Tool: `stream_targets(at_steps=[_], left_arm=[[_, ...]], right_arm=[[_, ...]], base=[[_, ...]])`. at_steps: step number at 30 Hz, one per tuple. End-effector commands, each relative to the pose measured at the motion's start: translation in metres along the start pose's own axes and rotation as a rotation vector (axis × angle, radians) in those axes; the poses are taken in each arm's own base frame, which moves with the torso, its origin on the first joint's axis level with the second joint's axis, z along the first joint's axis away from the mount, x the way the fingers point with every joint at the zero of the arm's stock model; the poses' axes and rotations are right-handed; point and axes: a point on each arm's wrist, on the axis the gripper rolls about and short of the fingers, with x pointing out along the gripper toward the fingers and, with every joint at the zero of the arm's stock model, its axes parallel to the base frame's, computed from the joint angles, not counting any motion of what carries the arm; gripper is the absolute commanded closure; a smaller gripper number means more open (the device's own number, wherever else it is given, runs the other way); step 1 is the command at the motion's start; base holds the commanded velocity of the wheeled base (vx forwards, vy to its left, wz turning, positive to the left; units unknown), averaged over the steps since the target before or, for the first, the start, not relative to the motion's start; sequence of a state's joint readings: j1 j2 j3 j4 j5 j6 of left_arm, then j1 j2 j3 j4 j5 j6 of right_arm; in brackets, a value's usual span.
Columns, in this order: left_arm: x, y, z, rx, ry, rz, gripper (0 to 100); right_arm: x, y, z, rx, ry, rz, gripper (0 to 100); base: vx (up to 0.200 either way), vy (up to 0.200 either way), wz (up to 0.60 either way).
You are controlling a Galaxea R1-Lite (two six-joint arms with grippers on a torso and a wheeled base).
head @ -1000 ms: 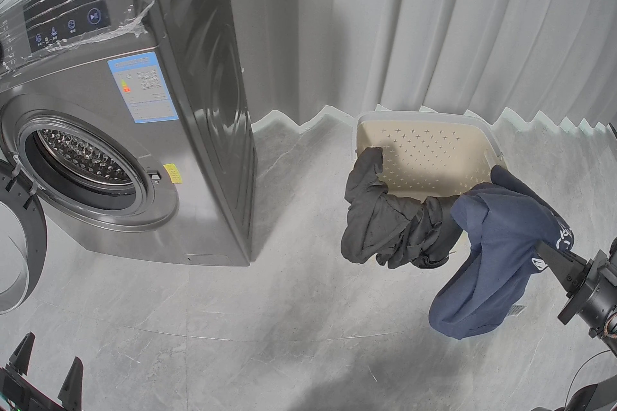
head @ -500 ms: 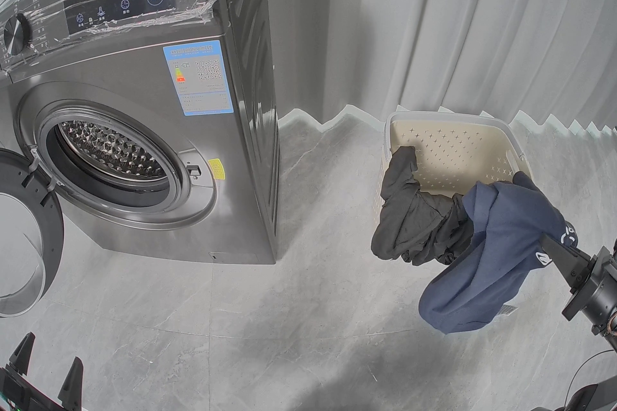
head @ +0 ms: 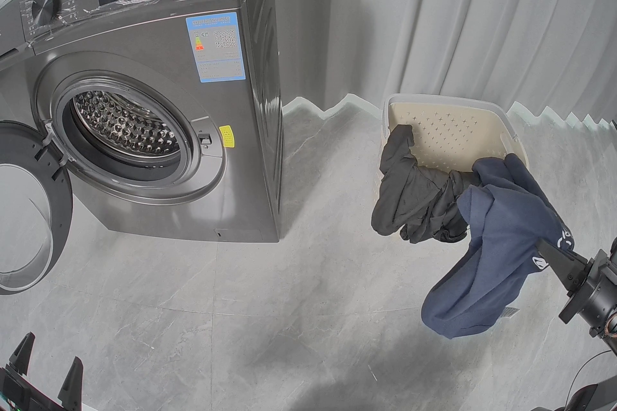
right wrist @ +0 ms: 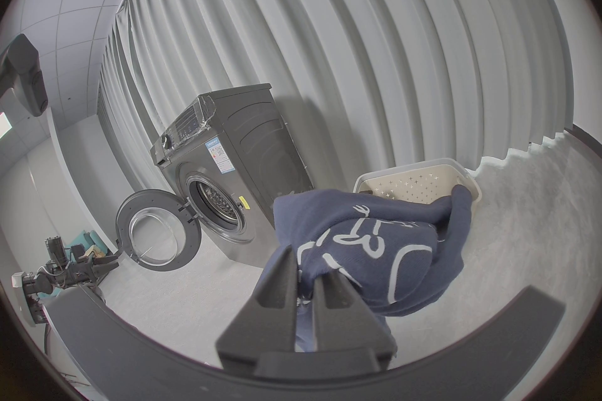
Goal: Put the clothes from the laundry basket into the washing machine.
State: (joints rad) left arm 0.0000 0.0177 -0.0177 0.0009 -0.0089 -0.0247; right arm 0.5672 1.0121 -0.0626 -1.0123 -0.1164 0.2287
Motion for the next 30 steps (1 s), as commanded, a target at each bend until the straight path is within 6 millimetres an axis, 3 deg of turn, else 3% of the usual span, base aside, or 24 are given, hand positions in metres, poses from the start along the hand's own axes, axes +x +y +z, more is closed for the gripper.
stream_targets(at_steps=[1,30], left_arm=[[0.0002,0.0001,-0.0048,0.000,0.004,0.000,0],[0.0002,0.0001,-0.0047,0.000,0.002,0.001,0]], right_arm=[[0.0005,0.0002,-0.0003,0.000,0.003,0.001,100],[-0.0001,0.0002,-0.0031,0.003,0.019,0.007,100]], base=[[0.000,0.200,0.00],[0.000,0.193,0.00]])
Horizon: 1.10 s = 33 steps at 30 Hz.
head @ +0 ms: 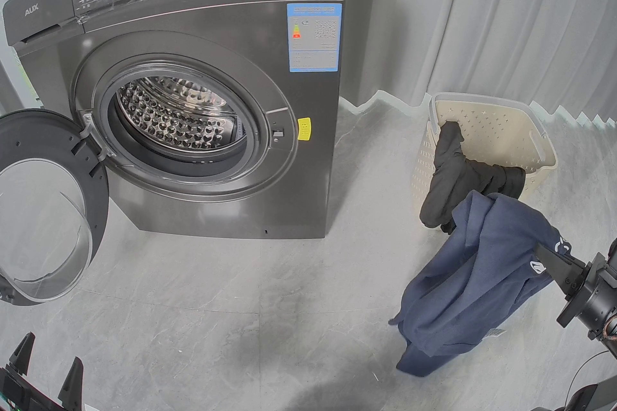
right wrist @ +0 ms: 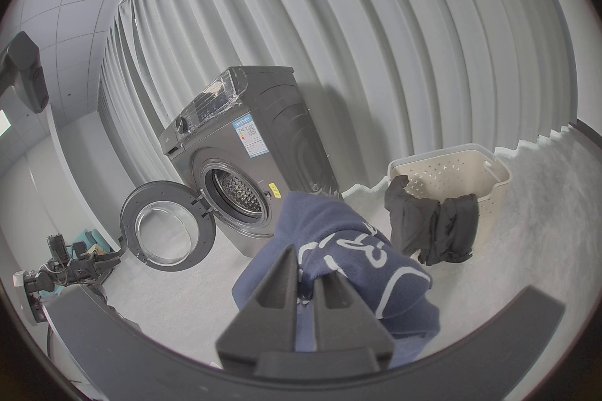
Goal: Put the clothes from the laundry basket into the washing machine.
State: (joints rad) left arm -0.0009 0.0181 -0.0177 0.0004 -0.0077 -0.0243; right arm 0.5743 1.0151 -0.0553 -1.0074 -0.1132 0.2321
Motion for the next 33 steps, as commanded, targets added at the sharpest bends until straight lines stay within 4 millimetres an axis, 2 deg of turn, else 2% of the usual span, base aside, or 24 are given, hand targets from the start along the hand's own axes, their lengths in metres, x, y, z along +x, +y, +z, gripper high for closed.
stream_targets(at_steps=[1,8,14,23,33], left_arm=[[0.0002,0.0001,-0.0049,0.000,0.004,-0.001,0],[0.0002,0.0001,-0.0049,0.000,0.004,0.001,0],[0.0002,0.0001,-0.0047,0.000,0.002,0.001,0],[0.0002,0.0001,-0.0047,0.000,0.002,-0.001,0],[0.0002,0.0001,-0.0049,0.000,0.004,-0.001,0]], right_arm=[[0.0003,0.0001,-0.0002,0.004,0.002,0.000,100],[0.0005,-0.0001,-0.0004,0.010,0.003,0.000,100],[0.0008,-0.0003,-0.0009,0.011,0.006,-0.002,100],[0.0025,-0.0009,-0.0021,0.022,0.015,-0.009,100],[0.0025,-0.0009,-0.0019,0.022,0.014,-0.009,100]], base=[[0.000,0.000,0.00],[0.000,0.000,0.00],[-0.200,0.000,0.00],[0.000,0.000,0.00],[0.000,0.200,0.00]])
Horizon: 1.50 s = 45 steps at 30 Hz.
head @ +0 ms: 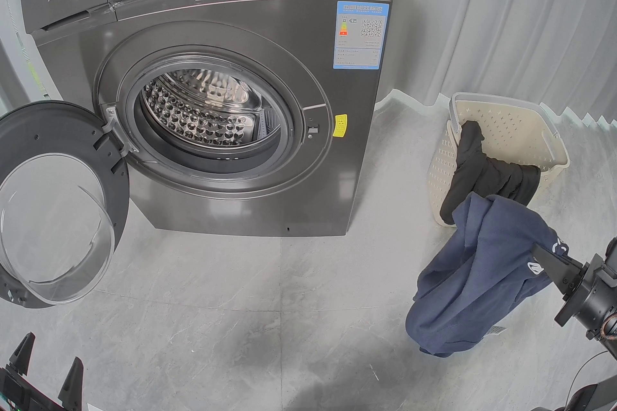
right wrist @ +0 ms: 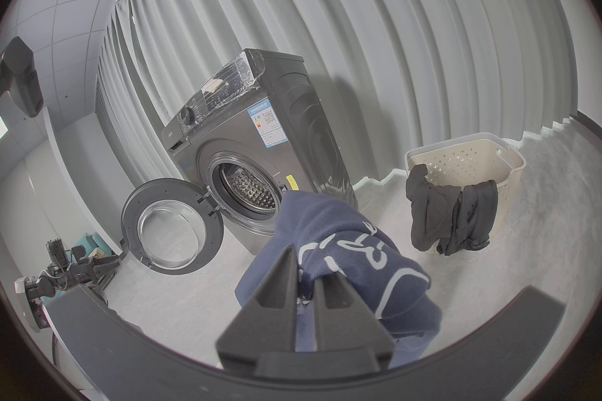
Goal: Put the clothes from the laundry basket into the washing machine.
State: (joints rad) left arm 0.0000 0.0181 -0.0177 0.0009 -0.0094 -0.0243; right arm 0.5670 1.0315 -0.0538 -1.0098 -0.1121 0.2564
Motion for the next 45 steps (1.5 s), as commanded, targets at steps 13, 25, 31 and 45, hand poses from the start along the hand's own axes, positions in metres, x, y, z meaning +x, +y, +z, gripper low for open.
stream_targets(at_steps=[13,25,31,45], left_arm=[[0.000,0.000,-0.005,0.000,0.003,0.002,0],[0.000,0.000,-0.005,0.000,0.003,0.002,0],[0.000,0.000,-0.005,0.001,0.002,0.002,0],[0.000,0.000,-0.005,-0.003,0.000,0.002,0]], right_arm=[[0.000,0.000,0.000,-0.001,0.003,0.000,100],[0.000,0.000,-0.001,-0.001,0.005,0.000,100],[0.003,0.001,0.000,-0.001,0.005,0.003,100],[0.041,0.021,0.025,-0.008,0.002,0.193,100]], base=[[0.000,0.123,0.00],[-0.100,0.000,0.00],[0.000,0.000,0.00],[0.000,0.143,0.00]])
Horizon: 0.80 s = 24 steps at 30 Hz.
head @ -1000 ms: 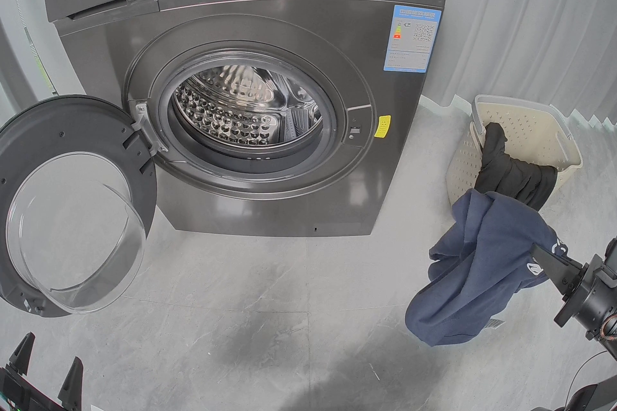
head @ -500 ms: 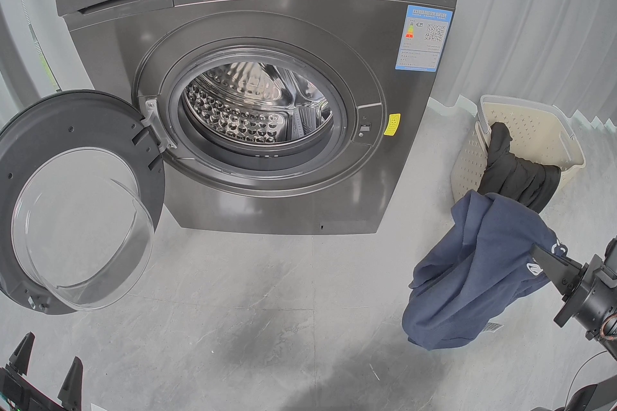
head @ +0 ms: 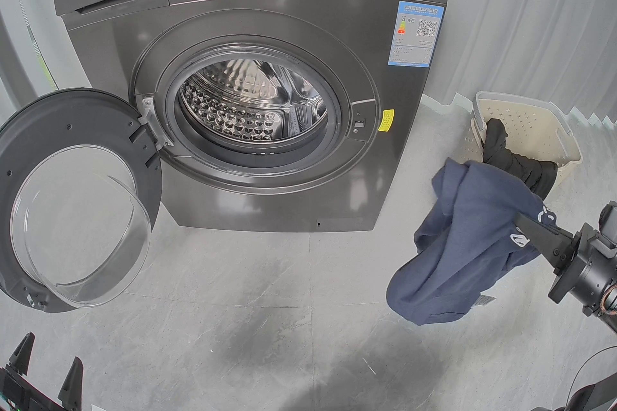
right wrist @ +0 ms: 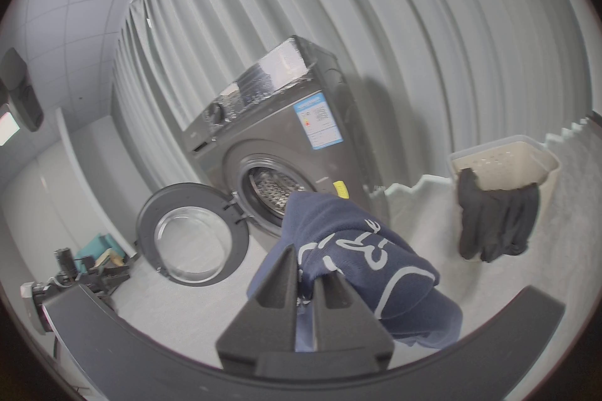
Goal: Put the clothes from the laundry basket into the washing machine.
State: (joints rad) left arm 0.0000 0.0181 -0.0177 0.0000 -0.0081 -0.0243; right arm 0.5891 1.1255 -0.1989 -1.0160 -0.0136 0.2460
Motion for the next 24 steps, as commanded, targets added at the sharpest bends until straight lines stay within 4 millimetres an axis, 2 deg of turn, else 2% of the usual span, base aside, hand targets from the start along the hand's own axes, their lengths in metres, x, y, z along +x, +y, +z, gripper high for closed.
stream_targets(at_steps=[1,5,11,24], left_arm=[[0.000,0.000,-0.005,-0.003,0.003,0.000,0],[0.000,0.000,-0.005,-0.002,0.001,0.000,0],[0.000,0.000,-0.005,-0.003,0.003,0.000,0],[0.000,0.000,-0.005,-0.005,0.003,0.000,0]], right_arm=[[0.013,0.005,0.001,0.000,0.037,0.082,100],[0.023,0.004,-0.005,0.001,0.087,0.120,100],[0.045,0.006,0.001,0.002,0.085,0.141,100],[0.061,0.004,-0.012,0.002,0.141,0.127,100]], base=[[0.000,0.200,0.00],[0.000,0.050,0.00],[0.000,0.000,0.00],[0.000,0.015,0.00]])
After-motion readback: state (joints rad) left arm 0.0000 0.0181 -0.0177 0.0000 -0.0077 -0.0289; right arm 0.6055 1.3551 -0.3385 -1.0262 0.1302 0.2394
